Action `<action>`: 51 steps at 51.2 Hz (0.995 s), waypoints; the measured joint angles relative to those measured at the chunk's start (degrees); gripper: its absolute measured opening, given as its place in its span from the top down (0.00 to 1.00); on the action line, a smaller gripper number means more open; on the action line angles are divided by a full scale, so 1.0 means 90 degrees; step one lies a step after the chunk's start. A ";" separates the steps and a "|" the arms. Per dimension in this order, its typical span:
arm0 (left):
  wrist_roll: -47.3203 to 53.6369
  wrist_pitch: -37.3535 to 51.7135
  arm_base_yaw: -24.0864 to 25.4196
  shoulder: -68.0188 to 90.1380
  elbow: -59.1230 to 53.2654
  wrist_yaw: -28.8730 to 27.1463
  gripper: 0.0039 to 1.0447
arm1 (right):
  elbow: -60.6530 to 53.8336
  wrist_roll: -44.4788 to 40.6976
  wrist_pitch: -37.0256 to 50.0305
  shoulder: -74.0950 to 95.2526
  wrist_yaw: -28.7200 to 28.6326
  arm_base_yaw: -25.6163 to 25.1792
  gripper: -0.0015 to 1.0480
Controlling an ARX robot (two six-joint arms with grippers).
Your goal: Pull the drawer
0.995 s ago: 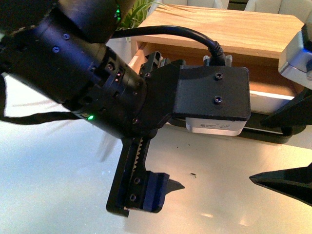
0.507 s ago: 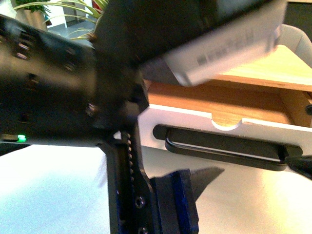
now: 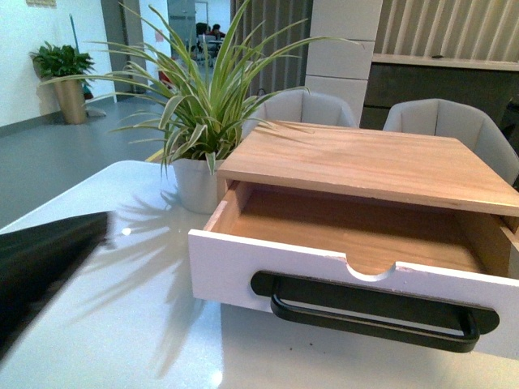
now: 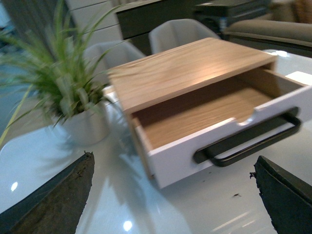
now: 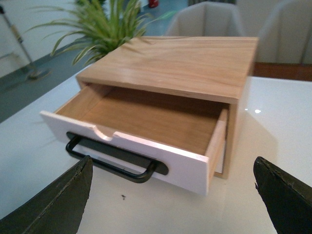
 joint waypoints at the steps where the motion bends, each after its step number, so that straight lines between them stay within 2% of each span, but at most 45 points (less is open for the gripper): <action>1: -0.0153 -0.0134 0.0080 -0.0245 -0.0109 -0.0100 0.07 | -0.0046 0.0078 -0.0092 -0.0214 0.0000 -0.0148 0.09; 6: -0.1061 -0.1217 0.0622 -0.1899 -0.0680 -0.0687 0.07 | -0.0311 0.0605 0.0010 -0.0889 0.0355 -0.0651 0.09; 12: -0.1826 -0.2159 0.1576 -0.3096 -0.0872 -0.0415 0.07 | -0.0585 0.1098 0.0240 -0.0971 0.0668 -0.0818 0.09; 18: -0.2086 -0.2178 0.1712 -0.3177 -0.0874 -0.0359 0.07 | -0.0597 0.1188 0.0253 -0.0986 0.0712 -0.0814 0.09; 20: -0.2103 -0.2169 0.1705 -0.3177 -0.0877 -0.0454 0.07 | -0.0627 0.0984 0.0270 -0.1049 0.1071 -0.0714 0.14; 25: -0.1768 -0.2021 0.1501 -0.3310 -0.0993 -0.1768 0.21 | -0.0784 0.0396 0.0274 -0.1280 0.1673 -0.0299 0.29; 27: -0.1671 -0.2023 0.1552 -0.3388 -0.1049 -0.1953 0.28 | -0.0862 0.0255 0.0274 -0.1365 0.1860 -0.0114 0.36; 37: -0.1520 -0.2106 0.1909 -0.3677 -0.1258 -0.1654 0.57 | -0.1139 0.0034 0.0274 -0.1637 0.2480 0.0534 0.64; 39: -0.1506 -0.2399 0.2283 -0.3939 -0.1273 -0.1122 0.66 | -0.1205 -0.0002 0.0274 -0.1705 0.2635 0.0680 0.73; 41: -0.1489 -0.2861 0.2606 -0.4325 -0.1321 -0.0945 0.74 | -0.1256 -0.0024 0.0274 -0.1758 0.2722 0.0801 0.81; 43: -0.1489 -0.2970 0.2732 -0.4600 -0.1362 -0.0933 0.85 | -0.1321 -0.0039 0.0236 -0.1841 0.3419 0.1260 0.91; 45: -0.1486 -0.2970 0.2747 -0.4665 -0.1365 -0.0894 0.93 | -0.1372 -0.0075 0.0233 -0.1906 0.3643 0.1630 0.98; 46: -0.1489 -0.2970 0.2749 -0.4690 -0.1372 -0.0884 0.98 | -0.1389 -0.0063 0.0233 -0.1923 0.3631 0.1744 0.98; 51: -0.1472 -0.2970 0.2756 -0.4738 -0.1433 -0.0869 0.97 | -0.1464 -0.0068 0.0233 -0.1991 0.3728 0.1826 0.98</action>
